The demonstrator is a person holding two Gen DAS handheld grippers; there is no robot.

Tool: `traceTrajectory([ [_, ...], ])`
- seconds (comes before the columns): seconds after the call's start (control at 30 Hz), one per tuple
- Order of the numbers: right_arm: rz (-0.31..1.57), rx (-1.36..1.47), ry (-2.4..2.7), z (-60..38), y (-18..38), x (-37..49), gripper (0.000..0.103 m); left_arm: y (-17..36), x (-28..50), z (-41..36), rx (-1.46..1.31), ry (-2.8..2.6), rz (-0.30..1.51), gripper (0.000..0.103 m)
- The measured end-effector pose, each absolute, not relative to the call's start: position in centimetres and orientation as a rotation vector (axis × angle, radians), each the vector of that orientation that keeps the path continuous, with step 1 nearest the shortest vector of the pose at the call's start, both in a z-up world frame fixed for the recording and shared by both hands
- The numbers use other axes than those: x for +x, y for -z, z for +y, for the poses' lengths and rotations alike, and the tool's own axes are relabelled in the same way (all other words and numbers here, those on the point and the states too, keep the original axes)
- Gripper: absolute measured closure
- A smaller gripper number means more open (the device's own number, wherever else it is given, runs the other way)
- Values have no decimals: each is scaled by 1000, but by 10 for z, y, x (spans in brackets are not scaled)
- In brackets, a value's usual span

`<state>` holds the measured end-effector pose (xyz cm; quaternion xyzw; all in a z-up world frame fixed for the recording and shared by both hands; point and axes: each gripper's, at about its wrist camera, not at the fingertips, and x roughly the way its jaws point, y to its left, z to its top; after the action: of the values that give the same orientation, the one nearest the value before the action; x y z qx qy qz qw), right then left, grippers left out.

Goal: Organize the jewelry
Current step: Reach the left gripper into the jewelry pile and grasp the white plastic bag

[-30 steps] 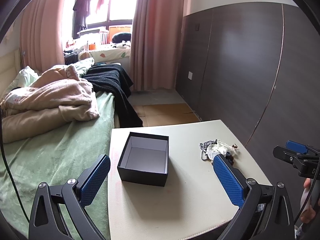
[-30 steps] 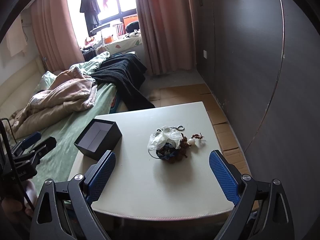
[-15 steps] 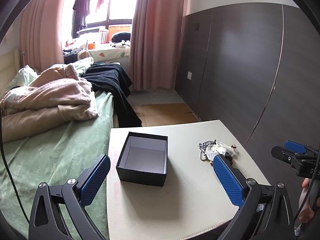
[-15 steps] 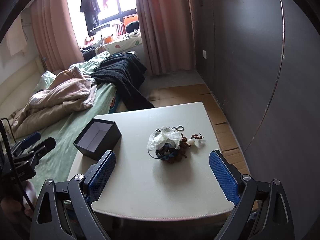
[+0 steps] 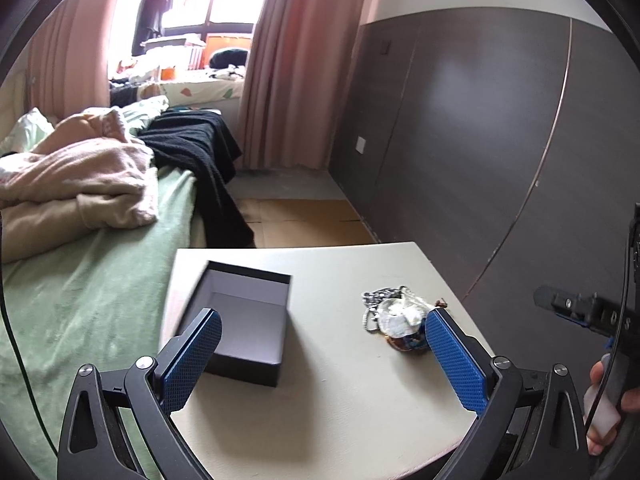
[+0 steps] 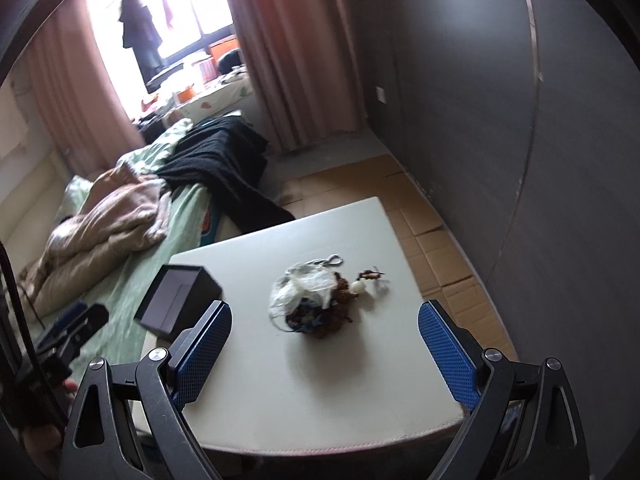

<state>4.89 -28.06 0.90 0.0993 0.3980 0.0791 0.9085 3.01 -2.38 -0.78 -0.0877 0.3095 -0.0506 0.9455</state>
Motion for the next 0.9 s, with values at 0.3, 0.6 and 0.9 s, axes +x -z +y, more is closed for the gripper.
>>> traceTrajectory([
  [0.3, 867, 364, -87, -313, 7, 75, 8, 31, 65, -63, -175, 184, 706, 13],
  [0.6, 892, 424, -59, -321, 17, 90, 8, 51, 95, -104, -126, 269, 763, 24],
  [0.9, 922, 473, -14, -331, 31, 109, 8, 72, 121, -124, -90, 303, 814, 43],
])
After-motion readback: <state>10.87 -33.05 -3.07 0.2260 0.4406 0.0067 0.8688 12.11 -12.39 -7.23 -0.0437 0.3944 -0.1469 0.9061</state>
